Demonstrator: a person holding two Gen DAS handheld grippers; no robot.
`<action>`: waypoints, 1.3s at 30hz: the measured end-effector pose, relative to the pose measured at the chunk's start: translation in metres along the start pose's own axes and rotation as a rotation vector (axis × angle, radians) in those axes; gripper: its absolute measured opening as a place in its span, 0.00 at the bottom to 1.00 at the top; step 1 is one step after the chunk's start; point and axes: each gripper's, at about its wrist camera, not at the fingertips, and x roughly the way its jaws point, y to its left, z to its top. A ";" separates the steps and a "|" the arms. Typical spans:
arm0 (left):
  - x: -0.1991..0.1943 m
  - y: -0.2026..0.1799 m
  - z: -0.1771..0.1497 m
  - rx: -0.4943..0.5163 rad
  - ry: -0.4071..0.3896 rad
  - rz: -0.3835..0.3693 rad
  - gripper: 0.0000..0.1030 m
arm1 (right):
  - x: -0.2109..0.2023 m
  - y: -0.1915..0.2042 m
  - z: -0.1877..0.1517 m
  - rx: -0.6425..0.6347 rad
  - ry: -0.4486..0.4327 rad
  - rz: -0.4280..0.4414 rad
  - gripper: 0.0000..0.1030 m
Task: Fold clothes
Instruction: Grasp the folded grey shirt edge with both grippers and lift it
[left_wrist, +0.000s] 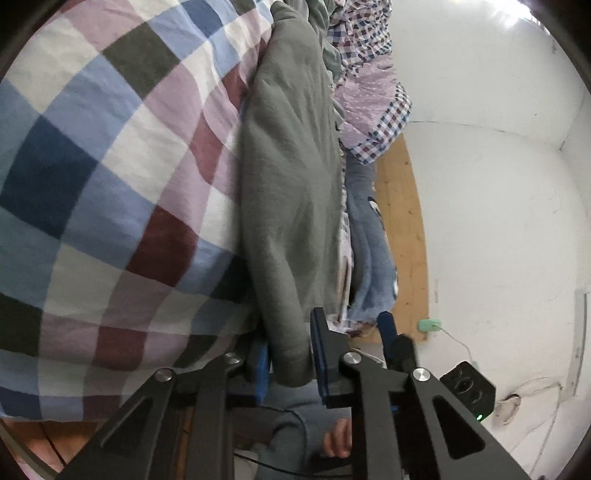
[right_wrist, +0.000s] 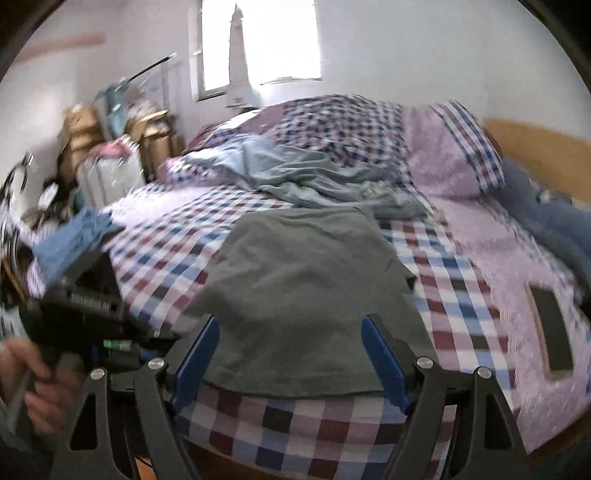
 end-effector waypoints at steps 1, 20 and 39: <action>0.000 -0.001 0.000 -0.003 0.010 -0.012 0.18 | 0.000 0.005 0.000 -0.028 -0.001 0.003 0.80; -0.016 -0.005 -0.001 -0.042 0.044 -0.096 0.08 | 0.018 0.056 -0.015 -0.331 0.066 0.020 0.80; -0.005 -0.035 0.014 -0.025 0.074 -0.191 0.06 | 0.079 0.085 -0.015 -0.771 -0.059 -0.293 0.76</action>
